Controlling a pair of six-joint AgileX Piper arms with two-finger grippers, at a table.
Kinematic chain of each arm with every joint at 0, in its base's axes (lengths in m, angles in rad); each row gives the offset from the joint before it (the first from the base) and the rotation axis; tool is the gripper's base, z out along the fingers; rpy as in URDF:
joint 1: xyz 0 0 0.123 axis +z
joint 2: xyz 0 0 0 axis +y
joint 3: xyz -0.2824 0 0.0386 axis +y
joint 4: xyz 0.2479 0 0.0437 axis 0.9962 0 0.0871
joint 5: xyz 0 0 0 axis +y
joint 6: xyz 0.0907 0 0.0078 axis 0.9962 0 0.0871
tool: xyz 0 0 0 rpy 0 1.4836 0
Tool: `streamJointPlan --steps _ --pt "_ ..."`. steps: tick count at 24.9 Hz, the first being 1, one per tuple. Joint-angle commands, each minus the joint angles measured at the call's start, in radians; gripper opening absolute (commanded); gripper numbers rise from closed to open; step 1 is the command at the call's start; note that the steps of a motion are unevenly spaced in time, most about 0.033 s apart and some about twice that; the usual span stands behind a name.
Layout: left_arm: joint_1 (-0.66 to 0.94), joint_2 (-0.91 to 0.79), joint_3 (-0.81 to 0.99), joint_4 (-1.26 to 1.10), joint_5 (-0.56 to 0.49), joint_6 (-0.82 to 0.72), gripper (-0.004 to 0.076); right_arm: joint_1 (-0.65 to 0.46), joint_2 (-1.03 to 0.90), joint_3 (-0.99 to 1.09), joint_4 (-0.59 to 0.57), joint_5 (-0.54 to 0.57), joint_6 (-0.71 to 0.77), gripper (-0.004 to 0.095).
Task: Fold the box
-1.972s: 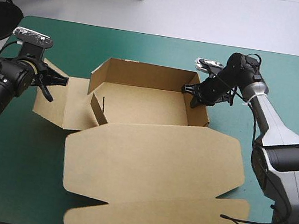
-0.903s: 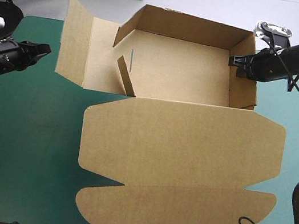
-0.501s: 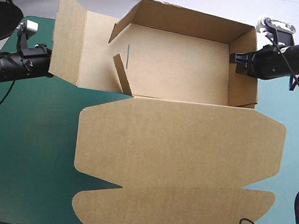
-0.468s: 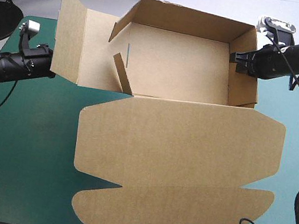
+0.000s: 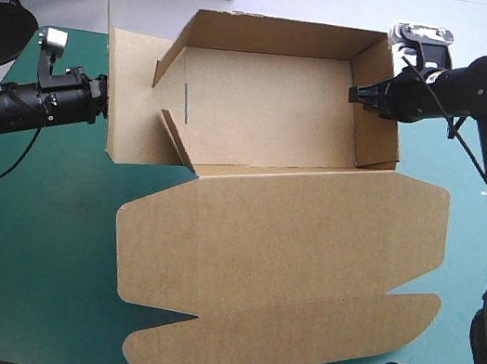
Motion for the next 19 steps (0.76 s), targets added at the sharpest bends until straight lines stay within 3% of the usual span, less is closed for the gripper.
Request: streamJointPlan --steps 1,19 --pt "-0.005 -0.038 -0.027 -0.088 0.093 0.001 -0.0009 0.015 -0.045 -0.029 -0.014 -0.082 0.020 -0.0013" --pt "-0.047 -0.040 -0.027 -0.009 0.076 -0.022 -0.0008 0.148 0.075 -0.029 -0.040 -0.265 0.072 -0.0012"
